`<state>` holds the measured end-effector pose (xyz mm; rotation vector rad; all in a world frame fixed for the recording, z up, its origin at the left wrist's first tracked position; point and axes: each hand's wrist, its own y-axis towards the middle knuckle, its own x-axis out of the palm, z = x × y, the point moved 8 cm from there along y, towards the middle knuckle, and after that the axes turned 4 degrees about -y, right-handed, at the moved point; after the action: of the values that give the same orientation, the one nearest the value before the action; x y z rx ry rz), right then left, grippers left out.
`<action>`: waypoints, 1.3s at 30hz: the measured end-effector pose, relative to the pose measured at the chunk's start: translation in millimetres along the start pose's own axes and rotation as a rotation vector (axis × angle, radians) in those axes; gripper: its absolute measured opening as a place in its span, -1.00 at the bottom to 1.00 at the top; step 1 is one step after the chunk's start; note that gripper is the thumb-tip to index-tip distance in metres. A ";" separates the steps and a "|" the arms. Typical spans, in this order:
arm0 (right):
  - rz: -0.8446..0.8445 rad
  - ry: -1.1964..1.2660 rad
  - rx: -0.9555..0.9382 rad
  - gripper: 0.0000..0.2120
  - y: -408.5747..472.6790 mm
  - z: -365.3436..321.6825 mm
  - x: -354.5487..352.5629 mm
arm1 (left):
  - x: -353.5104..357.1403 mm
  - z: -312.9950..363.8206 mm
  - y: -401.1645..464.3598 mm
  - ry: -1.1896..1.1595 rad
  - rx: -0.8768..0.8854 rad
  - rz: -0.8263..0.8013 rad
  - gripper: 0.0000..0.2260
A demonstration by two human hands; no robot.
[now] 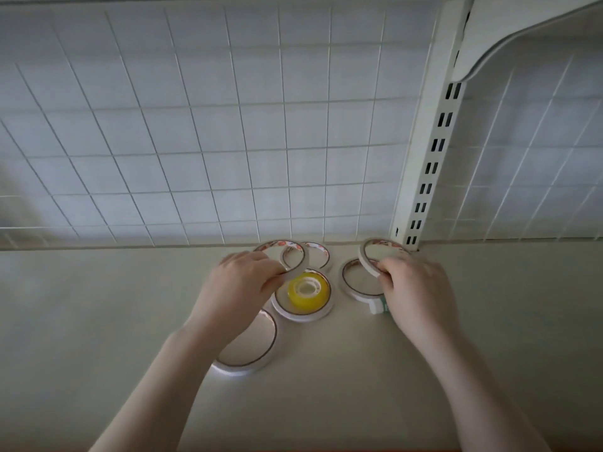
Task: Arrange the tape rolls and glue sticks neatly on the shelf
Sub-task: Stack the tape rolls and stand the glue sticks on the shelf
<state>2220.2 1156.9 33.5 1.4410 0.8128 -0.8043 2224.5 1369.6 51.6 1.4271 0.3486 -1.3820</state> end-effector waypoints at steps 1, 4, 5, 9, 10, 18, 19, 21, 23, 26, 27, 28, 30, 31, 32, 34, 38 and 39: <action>0.031 0.010 -0.013 -0.82 -1.5 -3.1 -4.4 | -6.8 -3.9 -4.5 0.009 -0.009 0.013 -0.77; 0.149 0.069 -0.076 -0.84 -5.7 -17.9 -26.1 | -28.4 -17.6 -21.9 0.044 -0.050 0.047 -0.84; 0.182 0.087 -0.096 -0.84 -7.8 -24.2 -33.3 | -35.5 -23.0 -28.6 0.051 -0.068 0.052 -0.84; 0.280 0.142 -0.158 -0.85 -18.0 -61.9 -60.2 | -68.2 -46.7 -58.9 0.057 -0.130 0.101 -0.83; 0.294 0.149 -0.172 -0.86 -21.2 -74.3 -65.1 | -76.8 -53.3 -67.2 0.055 -0.144 0.115 -0.83; 0.313 0.205 -0.260 -0.84 -53.9 -216.5 -82.2 | -170.6 -124.3 -162.5 0.099 -0.174 0.210 -0.71; 0.311 0.219 -0.268 -0.84 -59.9 -239.6 -83.0 | -184.9 -136.1 -177.9 0.119 -0.182 0.221 -0.73; 0.307 0.254 -0.279 -0.84 -72.8 -287.8 -84.8 | -213.4 -162.9 -210.3 0.157 -0.219 0.228 -0.81; 0.329 0.293 -0.280 -0.82 -85.6 -333.7 -87.8 | -240.6 -191.7 -242.4 0.196 -0.252 0.233 -0.86; 0.351 0.346 -0.291 -0.83 -101.0 -399.8 -90.7 | -280.1 -232.1 -289.7 0.248 -0.281 0.246 -0.85; 0.360 0.367 -0.296 -0.85 -104.2 -420.5 -92.2 | -292.4 -245.2 -303.8 0.263 -0.292 0.253 -0.84; 0.366 0.385 -0.301 -0.86 -106.3 -440.7 -93.6 | -303.8 -258.4 -316.9 0.275 -0.302 0.260 -0.82; 0.368 0.423 -0.321 -0.85 -108.6 -481.5 -96.5 | -323.6 -285.9 -341.3 0.276 -0.315 0.268 -0.74; 0.374 0.440 -0.336 -0.87 -108.7 -501.0 -98.5 | -332.6 -299.0 -352.0 0.274 -0.325 0.272 -0.74; 0.376 0.456 -0.352 -0.89 -107.6 -521.3 -99.9 | -341.4 -312.7 -362.9 0.278 -0.341 0.278 -0.77; 0.361 0.488 -0.381 -0.86 -103.2 -561.3 -98.5 | -358.4 -338.3 -382.8 0.292 -0.381 0.296 -0.86; 0.319 0.561 -0.413 -0.78 -90.7 -640.2 -89.5 | -388.6 -388.8 -414.5 0.357 -0.424 0.324 -0.91; 0.317 0.578 -0.427 -0.79 -88.1 -661.1 -86.3 | -396.9 -404.3 -421.5 0.366 -0.437 0.328 -0.91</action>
<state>2105.3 1818.0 78.3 1.3707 1.0737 0.0476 1994.6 2035.8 94.1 1.2920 0.5839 -0.7208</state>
